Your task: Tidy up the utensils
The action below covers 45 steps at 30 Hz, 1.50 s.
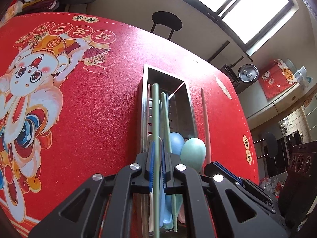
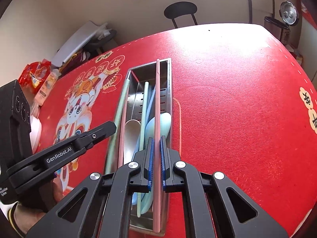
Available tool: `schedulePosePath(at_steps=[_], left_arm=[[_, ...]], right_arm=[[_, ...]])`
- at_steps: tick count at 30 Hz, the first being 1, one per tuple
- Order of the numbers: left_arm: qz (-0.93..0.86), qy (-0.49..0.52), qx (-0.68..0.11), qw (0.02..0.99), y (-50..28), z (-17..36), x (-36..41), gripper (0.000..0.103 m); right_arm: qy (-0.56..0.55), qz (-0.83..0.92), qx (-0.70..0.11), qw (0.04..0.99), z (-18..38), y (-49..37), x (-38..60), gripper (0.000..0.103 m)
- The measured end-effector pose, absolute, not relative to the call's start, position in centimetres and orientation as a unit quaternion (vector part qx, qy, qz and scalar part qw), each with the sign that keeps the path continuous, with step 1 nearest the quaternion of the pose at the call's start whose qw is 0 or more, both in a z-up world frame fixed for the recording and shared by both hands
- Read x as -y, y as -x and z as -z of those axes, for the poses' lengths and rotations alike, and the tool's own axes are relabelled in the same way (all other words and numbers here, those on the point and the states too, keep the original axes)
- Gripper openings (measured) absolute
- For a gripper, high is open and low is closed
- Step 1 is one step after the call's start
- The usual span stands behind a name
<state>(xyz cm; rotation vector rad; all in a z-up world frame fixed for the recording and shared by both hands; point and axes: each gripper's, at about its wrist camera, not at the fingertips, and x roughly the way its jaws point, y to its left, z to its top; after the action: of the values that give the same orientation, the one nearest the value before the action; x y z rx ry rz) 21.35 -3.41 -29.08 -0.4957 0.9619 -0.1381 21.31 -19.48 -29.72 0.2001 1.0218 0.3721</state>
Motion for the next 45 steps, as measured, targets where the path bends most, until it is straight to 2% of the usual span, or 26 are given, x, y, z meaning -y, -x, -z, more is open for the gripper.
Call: schedulePosePath(at_steps=[8, 12, 25, 29, 35, 36, 38, 41, 43, 45], left_arm=[[0.064, 0.214, -0.448, 0.866, -20.9, 27.6, 2.9, 0.009], [0.058, 0.194, -0.445, 0.872, -20.1, 26.8, 1.5, 0.024], [0.033, 0.164, -0.446, 0.879, -18.3, 25.0, -2.6, 0.055], [0.035, 0.150, -0.441, 0.884, -17.9, 23.6, -3.1, 0.062], [0.042, 0.115, -0.419, 0.899, -16.8, 19.5, -4.0, 0.080], [0.042, 0.108, -0.413, 0.903, -16.5, 18.5, -4.1, 0.083], [0.043, 0.094, -0.401, 0.910, -15.9, 16.7, -4.5, 0.089], [0.044, 0.077, -0.382, 0.920, -14.8, 13.8, -5.3, 0.092], [0.046, 0.067, -0.366, 0.927, -13.9, 11.8, -5.8, 0.094], [0.047, 0.059, -0.349, 0.934, -12.8, 9.8, -6.3, 0.097]], right_arm=[[-0.095, -0.175, -0.488, 0.850, 29.6, -21.3, 19.0, 0.006], [-0.098, -0.170, -0.492, 0.848, 29.8, -21.5, 18.8, 0.006], [-0.101, -0.146, -0.507, 0.844, 29.5, -22.1, 17.0, 0.008], [-0.094, -0.139, -0.497, 0.851, 28.0, -21.6, 17.1, 0.008], [-0.079, -0.126, -0.460, 0.875, 23.6, -20.5, 17.8, 0.010], [-0.074, -0.124, -0.451, 0.881, 22.7, -20.2, 17.9, 0.017], [-0.066, -0.118, -0.427, 0.894, 20.7, -19.5, 18.2, 0.048], [-0.053, -0.116, -0.390, 0.912, 17.4, -18.5, 18.7, 0.053], [-0.044, -0.111, -0.370, 0.921, 15.3, -17.6, 18.9, 0.069], [-0.040, -0.108, -0.348, 0.930, 13.1, -16.4, 19.2, 0.077]])
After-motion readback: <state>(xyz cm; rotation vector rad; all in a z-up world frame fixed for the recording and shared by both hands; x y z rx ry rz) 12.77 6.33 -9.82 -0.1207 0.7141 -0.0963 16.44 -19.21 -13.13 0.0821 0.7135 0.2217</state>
